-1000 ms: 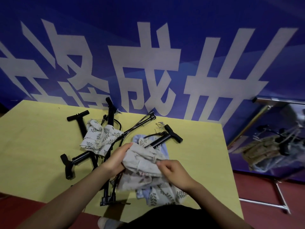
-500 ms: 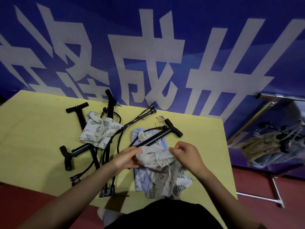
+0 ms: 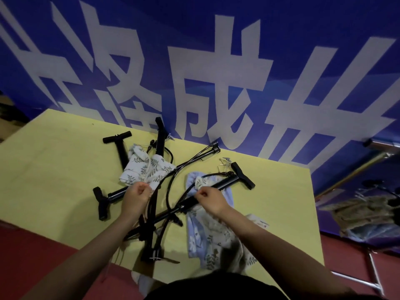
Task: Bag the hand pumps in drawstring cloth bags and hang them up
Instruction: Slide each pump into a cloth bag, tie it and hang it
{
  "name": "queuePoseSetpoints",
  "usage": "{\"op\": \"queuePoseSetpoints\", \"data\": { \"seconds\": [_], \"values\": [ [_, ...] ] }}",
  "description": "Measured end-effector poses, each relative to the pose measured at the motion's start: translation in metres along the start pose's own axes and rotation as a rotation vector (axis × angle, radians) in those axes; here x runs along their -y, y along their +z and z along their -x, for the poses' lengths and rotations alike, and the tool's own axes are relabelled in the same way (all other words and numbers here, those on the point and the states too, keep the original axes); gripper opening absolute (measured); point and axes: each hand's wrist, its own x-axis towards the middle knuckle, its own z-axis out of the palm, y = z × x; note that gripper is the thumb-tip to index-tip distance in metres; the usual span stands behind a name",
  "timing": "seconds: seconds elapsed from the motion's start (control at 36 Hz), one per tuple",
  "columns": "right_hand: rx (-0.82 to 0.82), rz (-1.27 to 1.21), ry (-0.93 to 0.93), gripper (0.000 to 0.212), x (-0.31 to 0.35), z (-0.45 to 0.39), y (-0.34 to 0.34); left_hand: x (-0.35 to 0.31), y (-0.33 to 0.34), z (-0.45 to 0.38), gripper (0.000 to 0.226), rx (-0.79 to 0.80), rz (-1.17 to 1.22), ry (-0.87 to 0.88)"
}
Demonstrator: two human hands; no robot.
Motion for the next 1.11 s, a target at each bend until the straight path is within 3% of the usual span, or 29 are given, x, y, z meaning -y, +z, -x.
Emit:
{"op": "queuePoseSetpoints", "data": {
  "seconds": [0.19, 0.33, 0.39, 0.5, 0.61, 0.72, 0.86, 0.97, 1.11],
  "values": [
    [0.047, -0.056, 0.119, 0.028, 0.017, -0.046, 0.026, 0.005, -0.014, -0.036, 0.055, -0.234, 0.004, -0.079],
    [0.004, -0.093, 0.181, 0.023, 0.041, -0.096, 0.035, 0.015, -0.019, -0.071, 0.1, -0.138, -0.037, -0.276],
    [-0.027, -0.127, 0.192, 0.028, 0.057, -0.118, 0.037, 0.021, -0.019, -0.084, 0.093, -0.065, -0.007, -0.336],
    [-0.037, -0.172, 0.26, 0.033, 0.086, -0.155, 0.042, 0.029, -0.019, -0.101, 0.034, 0.096, -0.02, -0.275],
    [-0.05, -0.181, 0.291, 0.037, 0.092, -0.179, 0.046, 0.021, -0.024, -0.1, 0.014, 0.016, 0.288, -0.188],
    [-0.058, -0.168, 0.303, 0.04, 0.099, -0.198, 0.052, 0.027, -0.042, -0.112, 0.019, -0.244, 0.457, -0.131],
    [0.002, -0.136, 0.32, 0.038, 0.105, -0.214, 0.063, 0.039, -0.059, -0.139, 0.013, -0.477, 0.47, -0.153],
    [0.087, -0.135, 0.375, 0.041, 0.109, -0.222, 0.074, 0.061, -0.064, -0.149, 0.01, -0.444, 0.375, -0.278],
    [0.094, -0.176, 0.393, 0.026, 0.111, -0.225, 0.074, 0.096, -0.062, -0.148, 0.04, -0.254, 0.35, -0.429]
  ]
}}
